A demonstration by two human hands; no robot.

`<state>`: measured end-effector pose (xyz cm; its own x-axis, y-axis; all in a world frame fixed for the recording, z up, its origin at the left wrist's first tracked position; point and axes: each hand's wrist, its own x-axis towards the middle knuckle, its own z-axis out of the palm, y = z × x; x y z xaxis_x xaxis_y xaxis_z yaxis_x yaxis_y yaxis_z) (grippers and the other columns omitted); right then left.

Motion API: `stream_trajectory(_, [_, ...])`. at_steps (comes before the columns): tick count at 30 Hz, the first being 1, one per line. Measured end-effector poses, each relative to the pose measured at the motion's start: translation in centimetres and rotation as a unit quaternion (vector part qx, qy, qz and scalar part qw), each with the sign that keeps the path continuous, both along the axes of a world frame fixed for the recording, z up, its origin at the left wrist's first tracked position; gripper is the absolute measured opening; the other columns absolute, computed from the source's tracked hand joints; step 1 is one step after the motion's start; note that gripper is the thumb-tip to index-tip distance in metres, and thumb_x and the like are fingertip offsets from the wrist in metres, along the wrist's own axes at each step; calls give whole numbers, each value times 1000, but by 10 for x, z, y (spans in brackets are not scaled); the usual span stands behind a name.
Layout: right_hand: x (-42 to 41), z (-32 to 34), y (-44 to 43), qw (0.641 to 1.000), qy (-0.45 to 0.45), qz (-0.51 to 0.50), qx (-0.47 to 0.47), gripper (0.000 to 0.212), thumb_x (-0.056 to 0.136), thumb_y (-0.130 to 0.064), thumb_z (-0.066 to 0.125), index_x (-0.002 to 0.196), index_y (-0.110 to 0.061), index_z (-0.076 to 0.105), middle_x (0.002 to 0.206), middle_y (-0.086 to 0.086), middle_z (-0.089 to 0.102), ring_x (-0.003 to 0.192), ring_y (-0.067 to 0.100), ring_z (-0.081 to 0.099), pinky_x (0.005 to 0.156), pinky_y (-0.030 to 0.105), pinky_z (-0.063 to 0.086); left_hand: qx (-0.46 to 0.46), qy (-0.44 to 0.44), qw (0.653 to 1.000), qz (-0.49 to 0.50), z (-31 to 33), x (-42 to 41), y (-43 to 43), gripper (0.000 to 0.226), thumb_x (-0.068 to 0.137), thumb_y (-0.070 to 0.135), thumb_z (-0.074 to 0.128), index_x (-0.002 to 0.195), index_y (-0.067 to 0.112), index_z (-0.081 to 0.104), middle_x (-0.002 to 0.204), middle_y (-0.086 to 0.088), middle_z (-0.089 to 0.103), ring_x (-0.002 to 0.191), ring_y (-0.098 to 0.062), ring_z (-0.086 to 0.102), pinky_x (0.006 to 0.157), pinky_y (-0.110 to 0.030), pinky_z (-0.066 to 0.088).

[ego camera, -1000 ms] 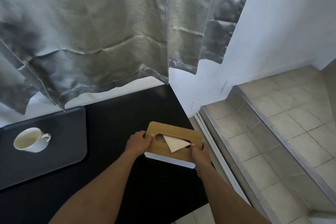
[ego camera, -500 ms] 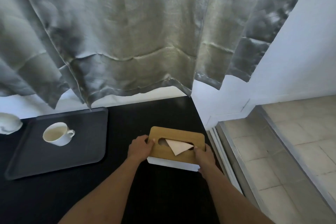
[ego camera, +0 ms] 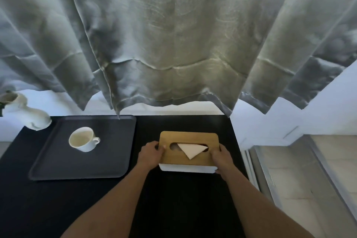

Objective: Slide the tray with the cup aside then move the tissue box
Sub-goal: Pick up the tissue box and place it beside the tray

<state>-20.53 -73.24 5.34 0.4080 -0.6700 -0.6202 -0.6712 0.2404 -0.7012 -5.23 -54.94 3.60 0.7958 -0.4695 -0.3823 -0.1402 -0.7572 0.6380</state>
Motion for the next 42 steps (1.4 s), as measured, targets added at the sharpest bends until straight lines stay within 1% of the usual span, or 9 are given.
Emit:
stream_trajectory(7, [38,-3,-12,998,23,36,-45,44,100,-31,39,140,-15,38,136,12,48,123,32,48,105,51,42,-6,8,1000,-3,-4,40,-14,32,95,38,51,112,13,62,98,-6,66,86,-20,64,82,-41,56])
stream_trajectory(12, [70,-5,-31,995,27,66,-66,43,100,-29,38,140,-15,38,136,12,48,122,31,49,104,50,43,-17,4,1000,8,-9,69,-29,33,95,38,50,112,13,63,97,-5,66,89,-24,64,84,-43,56])
stream_trajectory(15, [89,-6,-42,995,21,68,-74,43,98,-31,39,139,-17,39,136,10,50,122,30,49,105,51,42,-19,-5,1000,24,-12,82,-38,32,95,37,51,111,13,64,95,-5,66,87,-24,63,82,-40,54])
stream_trajectory(19, [109,-8,-55,995,14,60,-76,48,97,-31,39,144,-20,35,140,9,48,126,30,47,107,51,40,-20,-12,999,29,-15,97,-51,36,95,36,51,118,12,63,106,-10,69,96,-28,64,86,-40,53])
stream_trajectory(23, [123,-12,-66,994,8,72,-84,43,96,-26,38,139,-21,41,133,9,52,118,29,51,103,52,44,-9,-29,999,24,-15,114,-63,35,95,35,50,113,9,64,112,-13,68,101,-32,63,86,-39,51])
stream_trajectory(28, [136,-16,-75,994,10,71,-83,45,97,-27,40,141,-23,37,133,10,49,108,24,48,103,53,44,9,-52,999,13,-20,127,-72,33,96,34,47,109,8,63,109,-13,68,93,-28,61,77,-33,44])
stream_trajectory(34, [144,-24,-82,993,22,79,-79,48,99,-29,40,145,-21,32,140,12,44,126,32,45,105,54,42,12,-63,998,11,-26,133,-76,35,96,38,46,110,10,63,108,-11,68,88,-25,59,76,-32,43])
stream_trajectory(38, [148,-26,-87,994,34,80,-72,48,100,-27,39,146,-21,30,143,11,41,128,32,44,106,53,42,14,-76,997,16,-28,133,-78,35,96,38,45,105,9,63,105,-12,69,96,-30,63,76,-33,44])
stream_trajectory(42, [153,-27,-90,992,38,86,-82,45,101,-26,37,145,-19,31,142,13,41,127,32,44,106,53,42,12,-75,997,19,-28,134,-79,39,97,40,44,113,10,63,108,-13,69,98,-31,64,78,-35,46])
